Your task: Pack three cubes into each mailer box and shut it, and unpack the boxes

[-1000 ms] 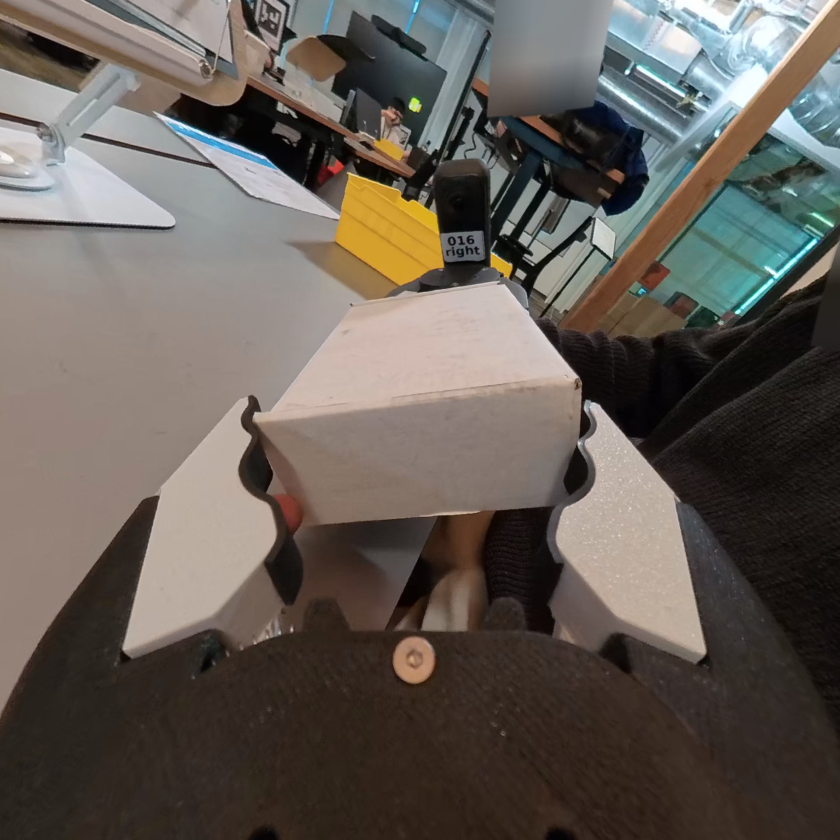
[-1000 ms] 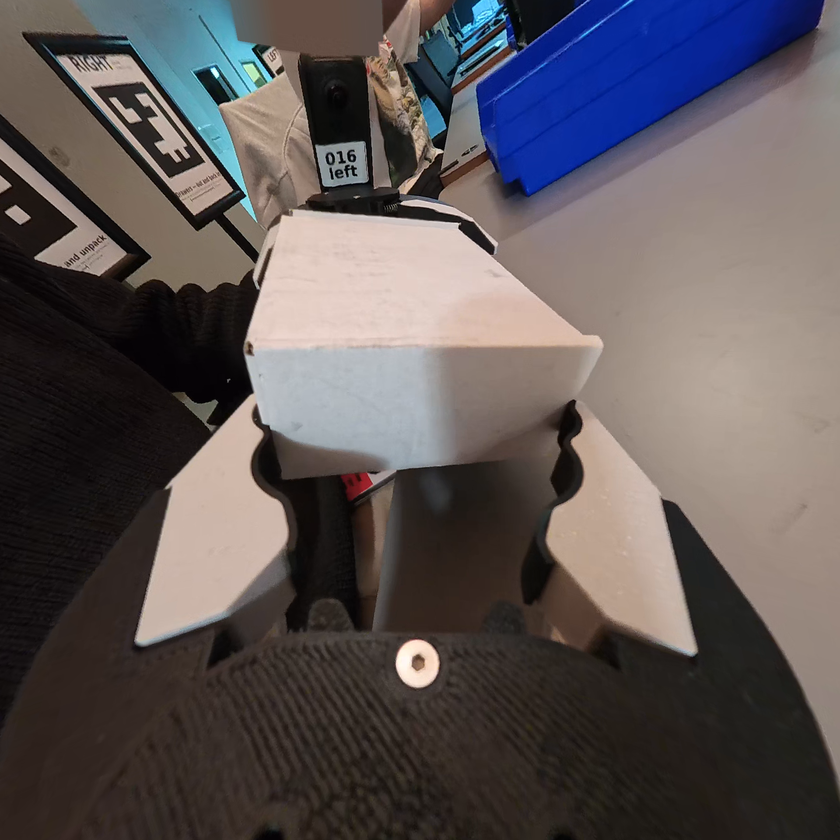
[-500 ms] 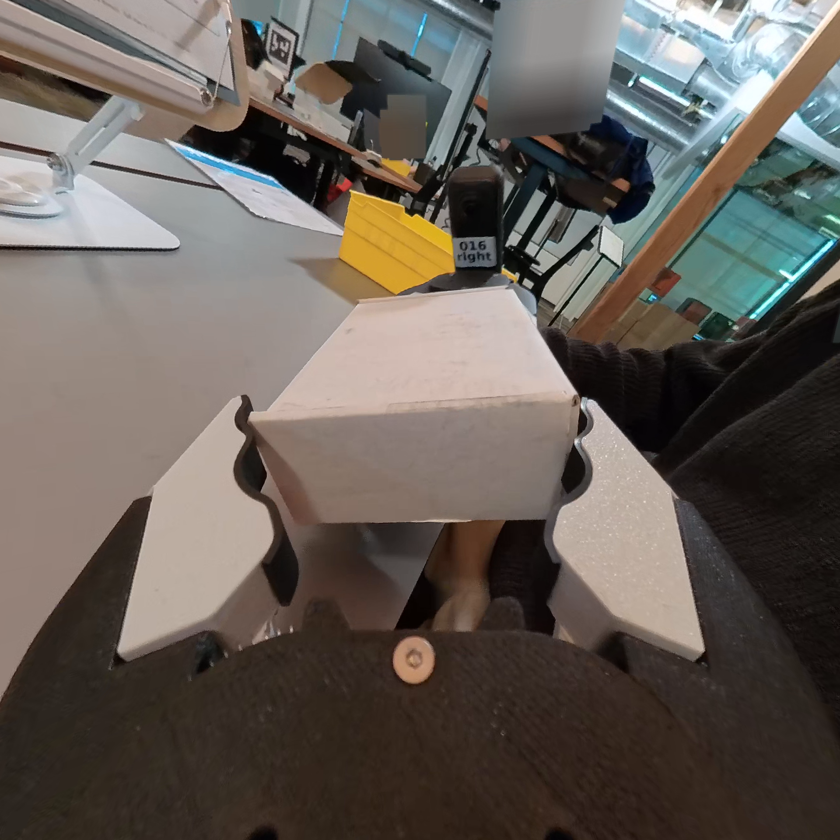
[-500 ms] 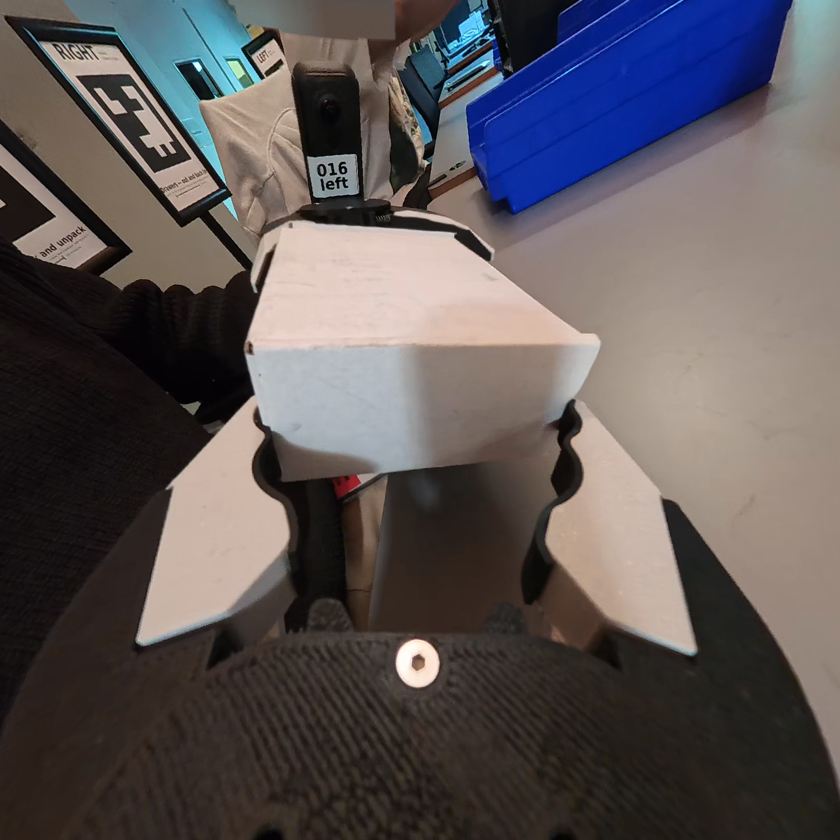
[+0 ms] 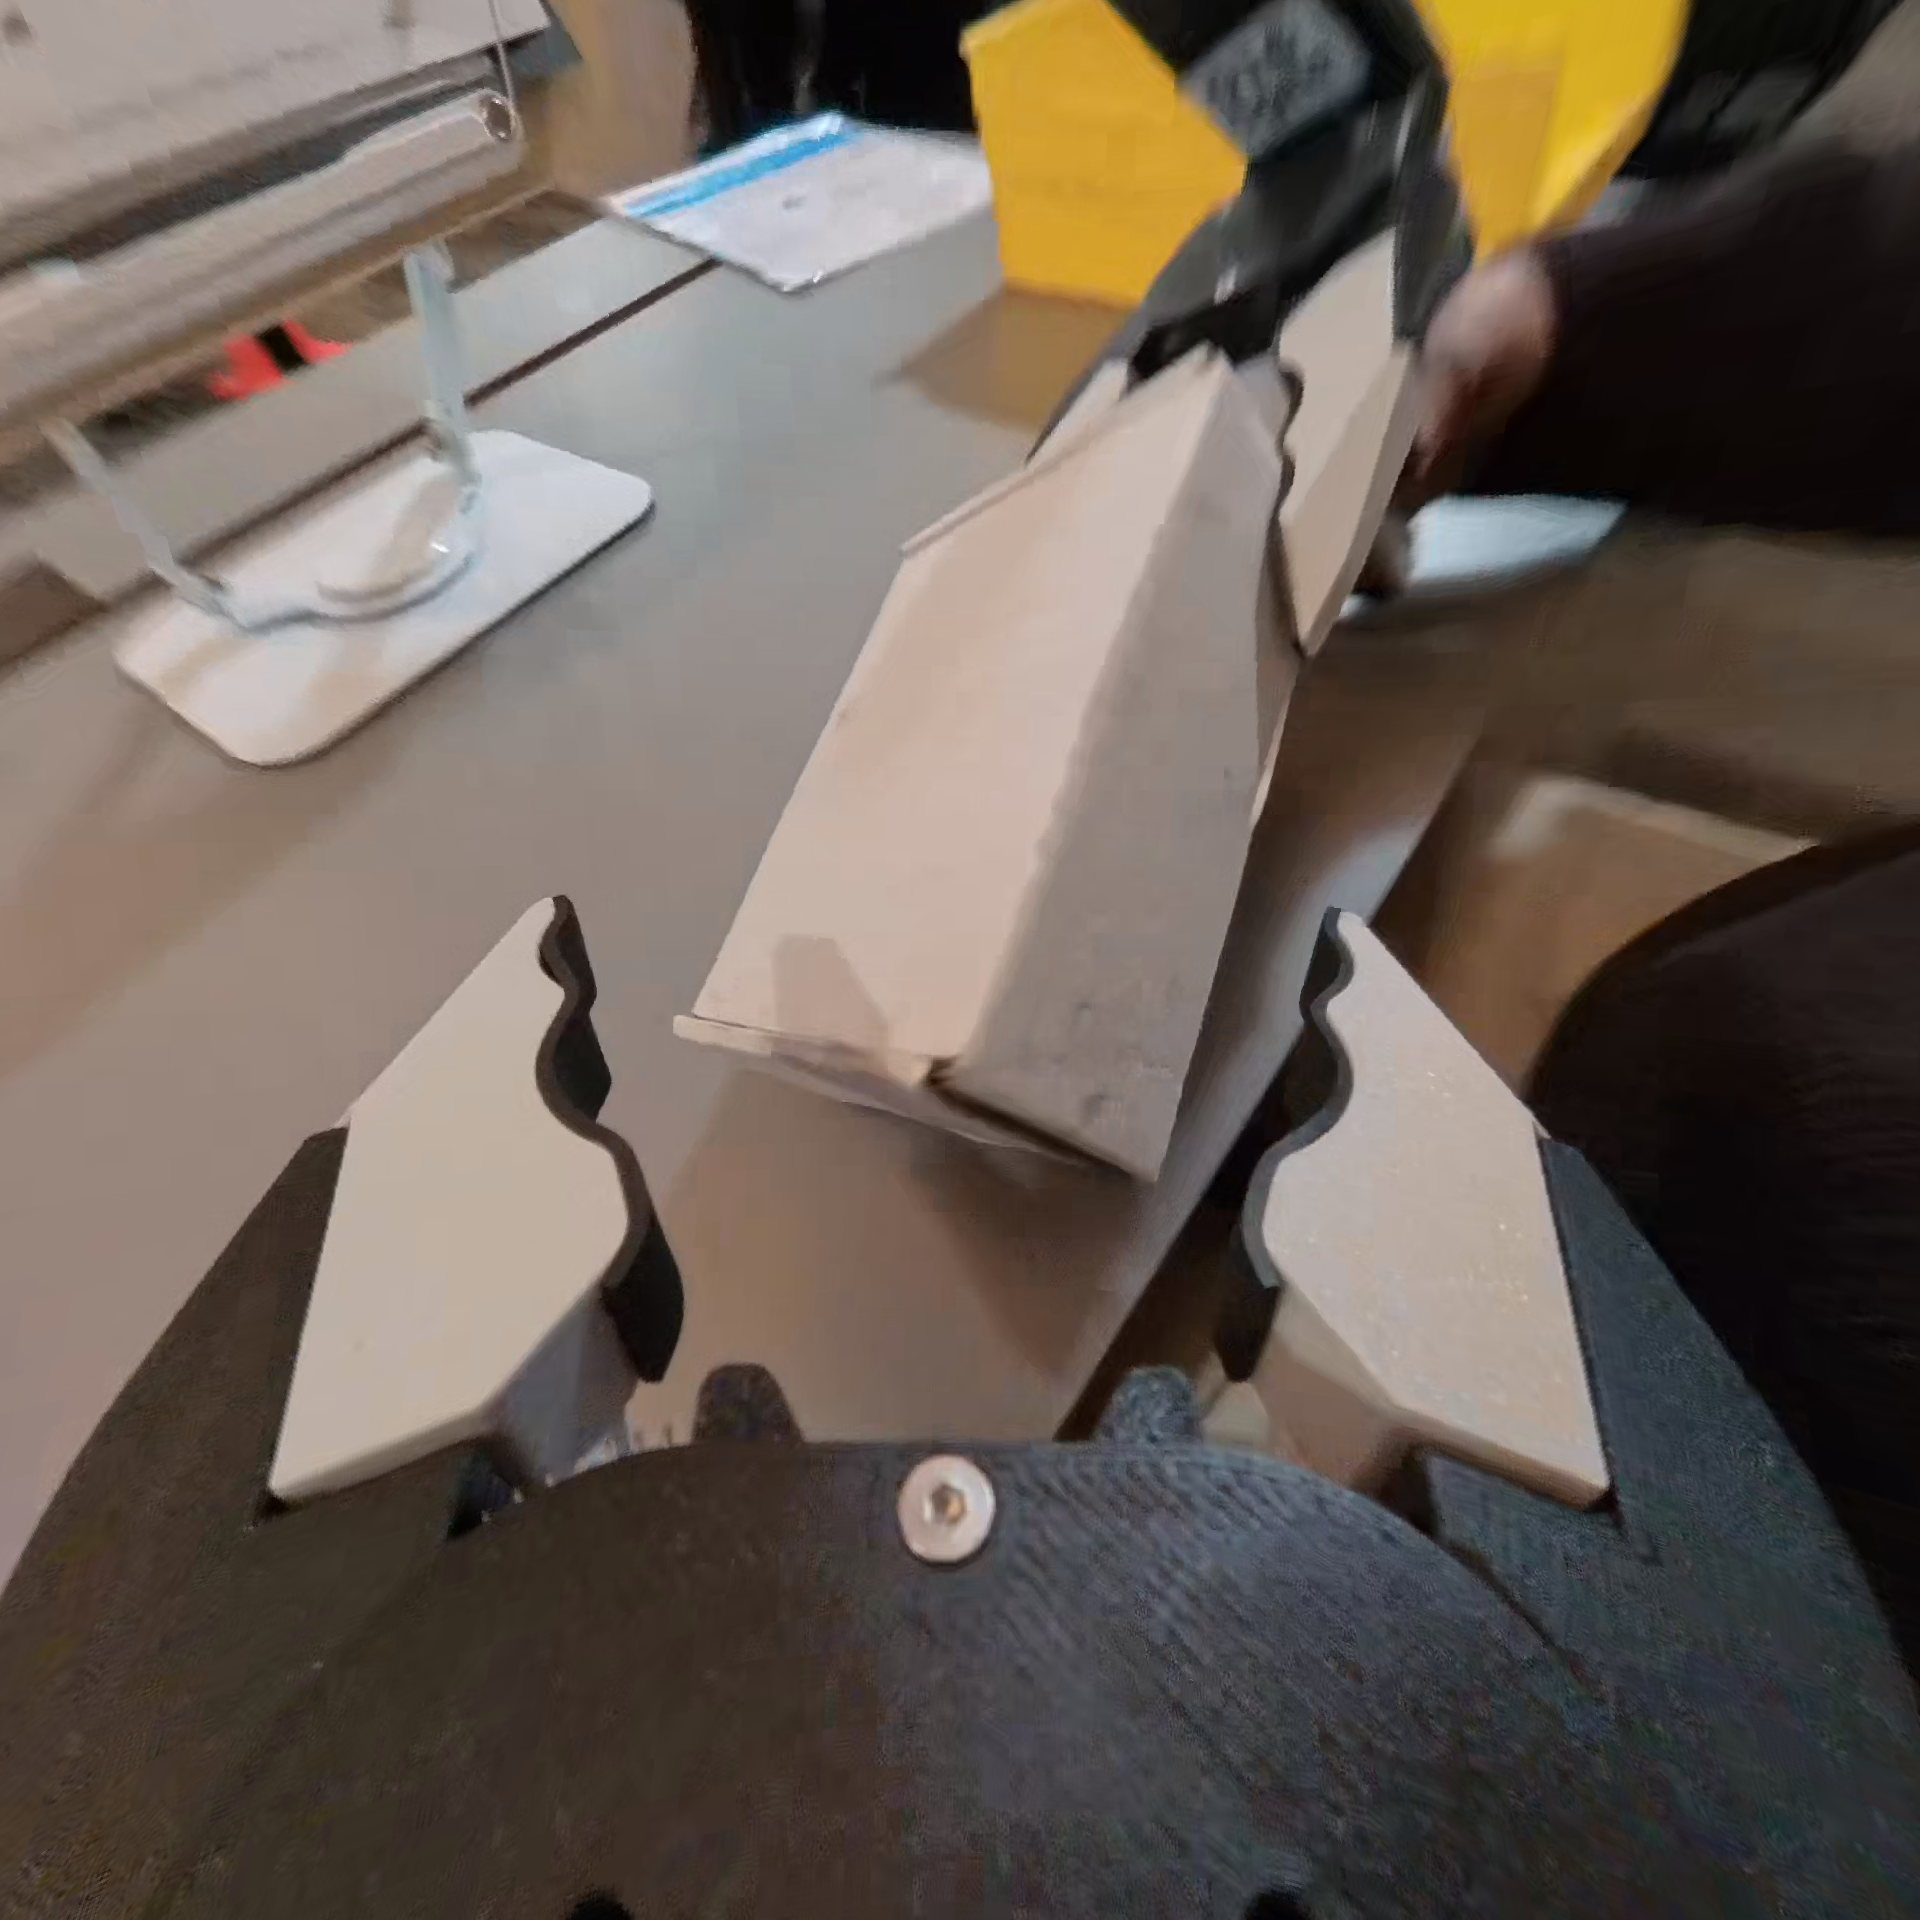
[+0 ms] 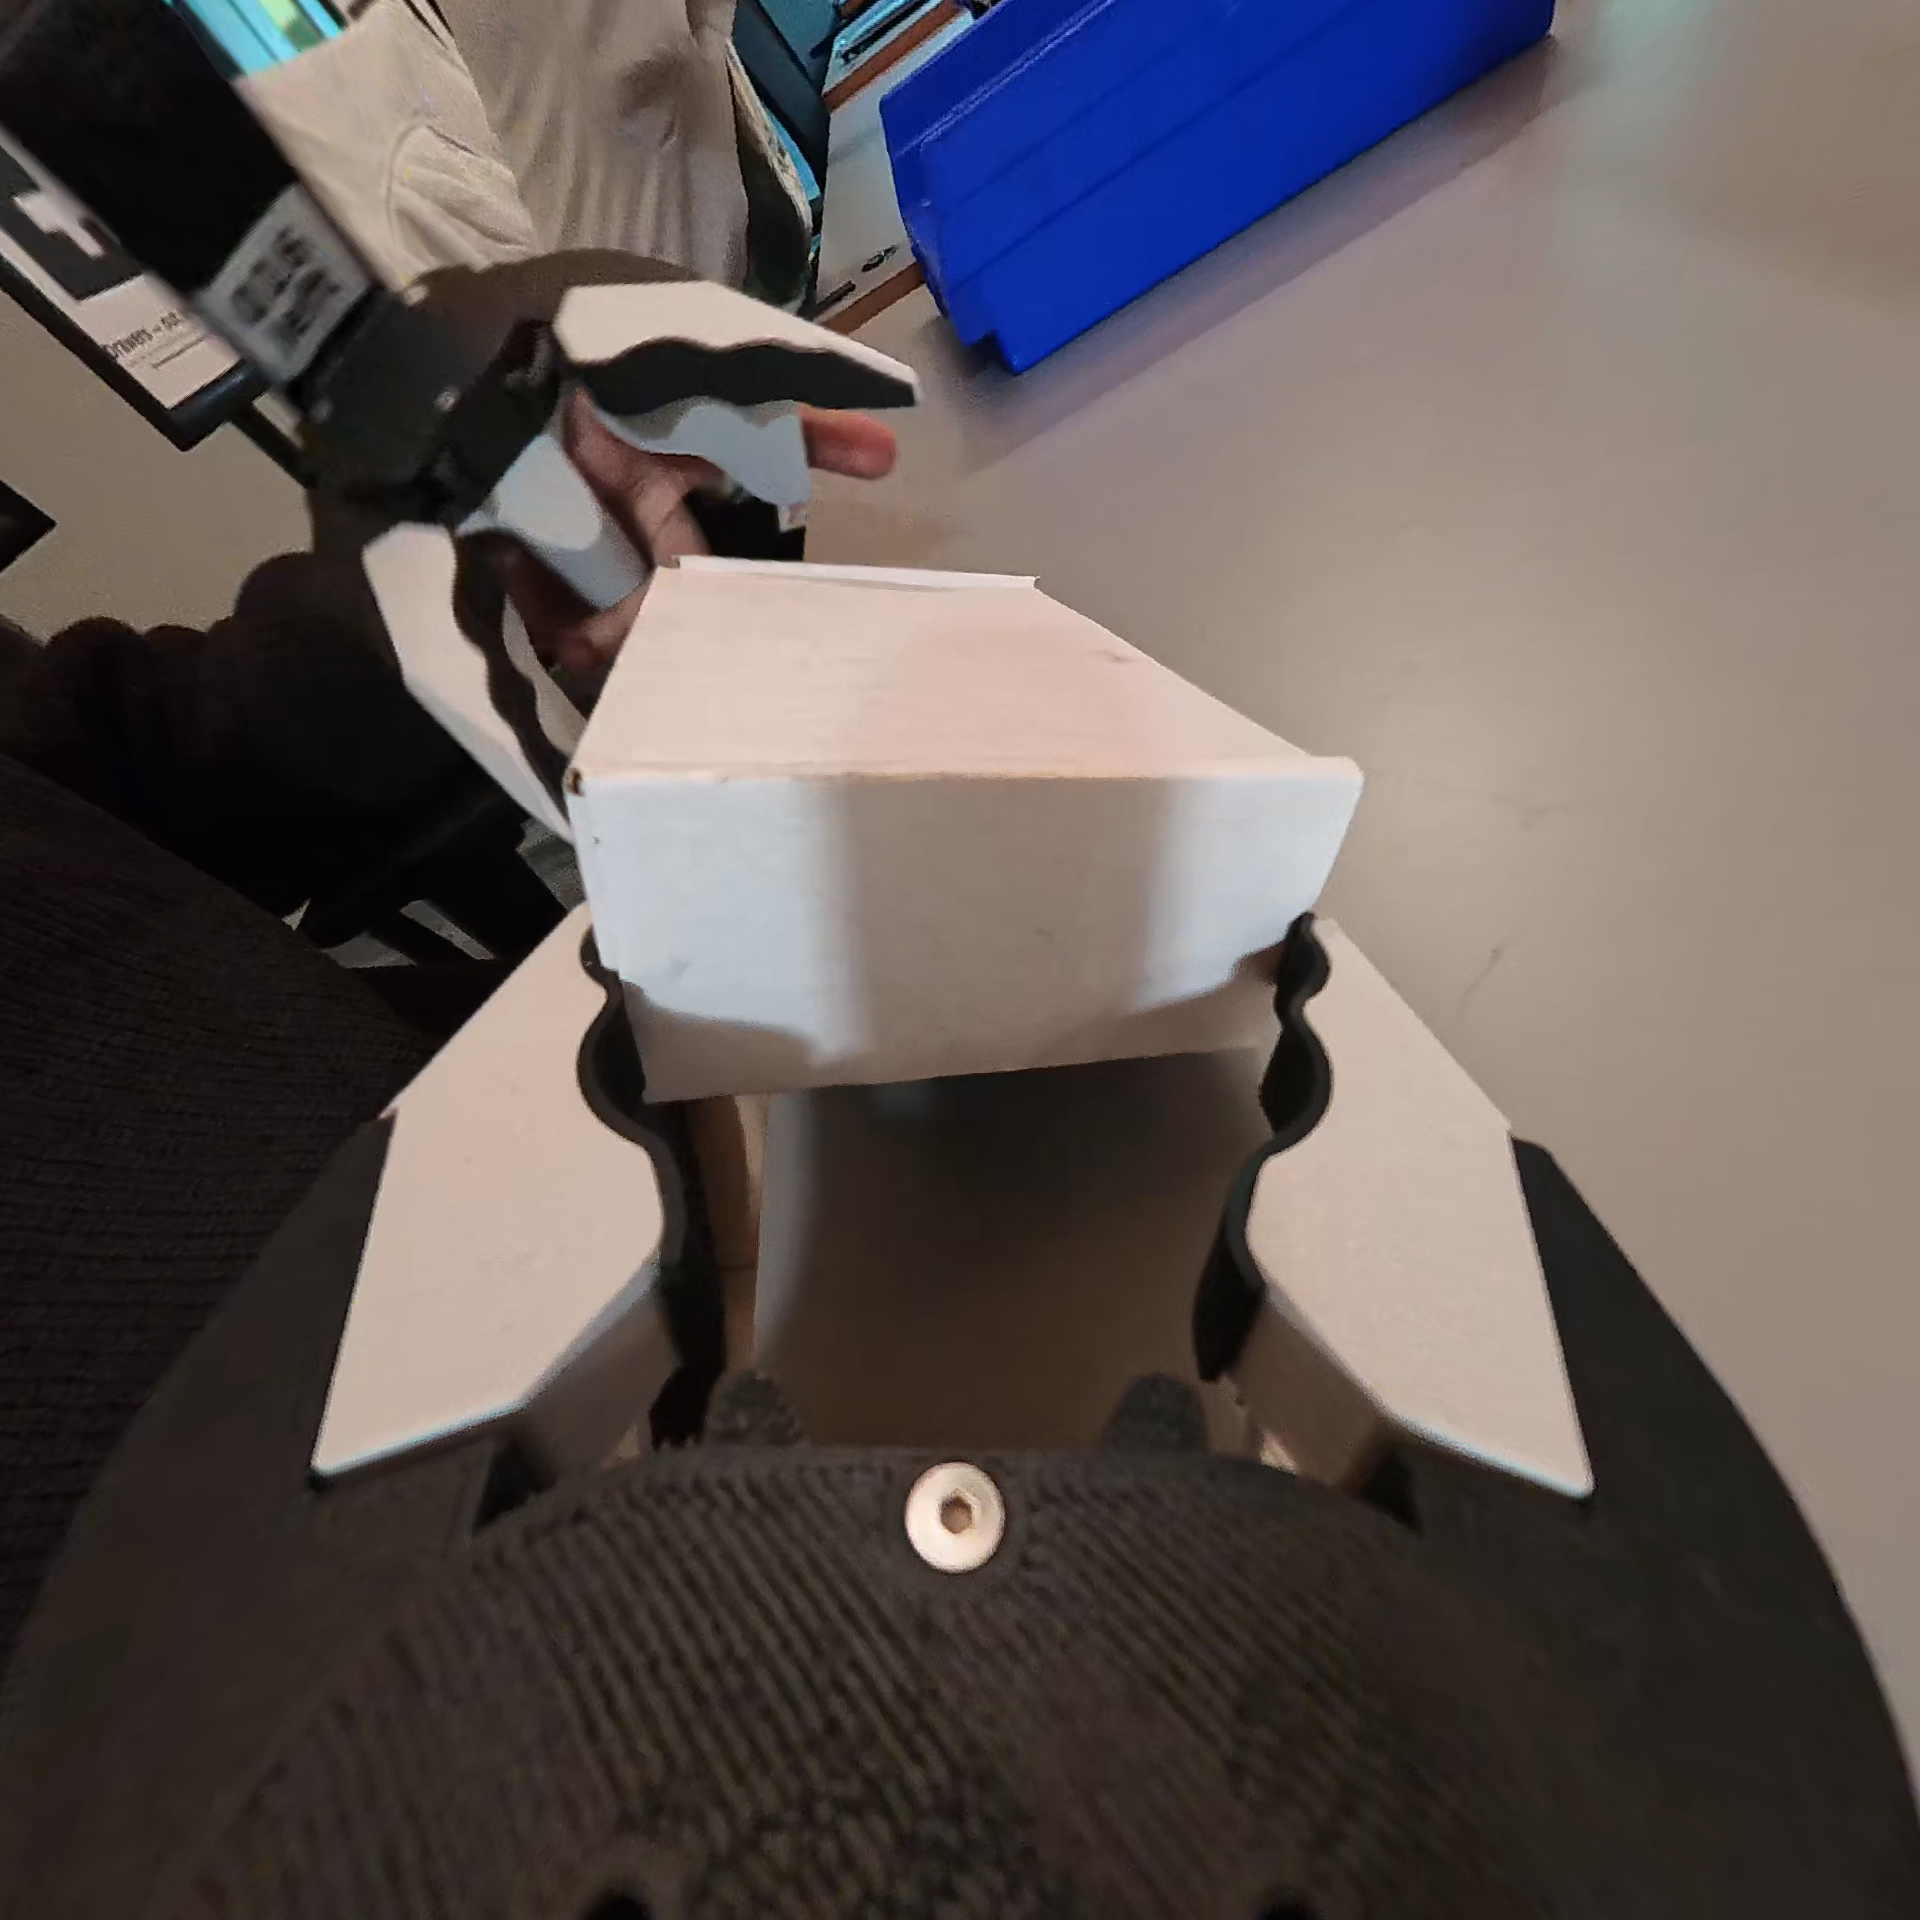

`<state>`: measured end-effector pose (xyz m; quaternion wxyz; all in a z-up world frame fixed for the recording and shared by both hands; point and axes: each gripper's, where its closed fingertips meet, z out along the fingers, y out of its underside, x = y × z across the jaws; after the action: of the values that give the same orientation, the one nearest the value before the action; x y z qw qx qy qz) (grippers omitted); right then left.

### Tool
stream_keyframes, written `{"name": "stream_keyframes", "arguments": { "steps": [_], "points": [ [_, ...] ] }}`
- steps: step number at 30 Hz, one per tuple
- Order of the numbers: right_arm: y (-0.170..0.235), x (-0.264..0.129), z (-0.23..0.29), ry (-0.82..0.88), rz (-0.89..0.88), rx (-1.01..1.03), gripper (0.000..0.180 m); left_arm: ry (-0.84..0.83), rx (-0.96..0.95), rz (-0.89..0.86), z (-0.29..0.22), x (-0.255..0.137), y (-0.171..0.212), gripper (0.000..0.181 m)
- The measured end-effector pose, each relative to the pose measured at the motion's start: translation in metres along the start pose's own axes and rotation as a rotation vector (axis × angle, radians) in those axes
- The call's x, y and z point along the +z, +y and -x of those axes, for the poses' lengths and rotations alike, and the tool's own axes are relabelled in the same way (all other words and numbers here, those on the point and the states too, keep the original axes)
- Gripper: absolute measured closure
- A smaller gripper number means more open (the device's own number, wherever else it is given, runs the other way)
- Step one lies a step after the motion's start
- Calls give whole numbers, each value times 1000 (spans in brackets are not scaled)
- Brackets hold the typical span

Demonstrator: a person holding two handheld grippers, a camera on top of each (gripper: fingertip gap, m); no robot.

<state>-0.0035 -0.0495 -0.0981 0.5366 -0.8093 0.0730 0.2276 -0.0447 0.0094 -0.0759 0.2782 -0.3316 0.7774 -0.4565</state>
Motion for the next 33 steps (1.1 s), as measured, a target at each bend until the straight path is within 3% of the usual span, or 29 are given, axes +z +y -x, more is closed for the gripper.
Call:
{"name": "stream_keyframes", "arguments": {
  "steps": [3,8,9,18,25,33],
  "points": [
    [-1,1,-1,6,2,47,55,-187,278,152,-2,15,7,55],
    [-2,2,3,27,15,106,55,-534,829,297,13,21,8,102],
    [-2,2,4,32,14,123,55,-562,908,291,11,23,6,103],
    [-1,0,5,20,-3,168,55,-553,908,250,10,24,5,106],
    [-27,-19,3,-71,-158,289,60,-605,903,203,19,14,-6,112],
    [-47,-47,-8,10,-296,291,69,-615,879,188,23,11,-9,112]
  ]
}}
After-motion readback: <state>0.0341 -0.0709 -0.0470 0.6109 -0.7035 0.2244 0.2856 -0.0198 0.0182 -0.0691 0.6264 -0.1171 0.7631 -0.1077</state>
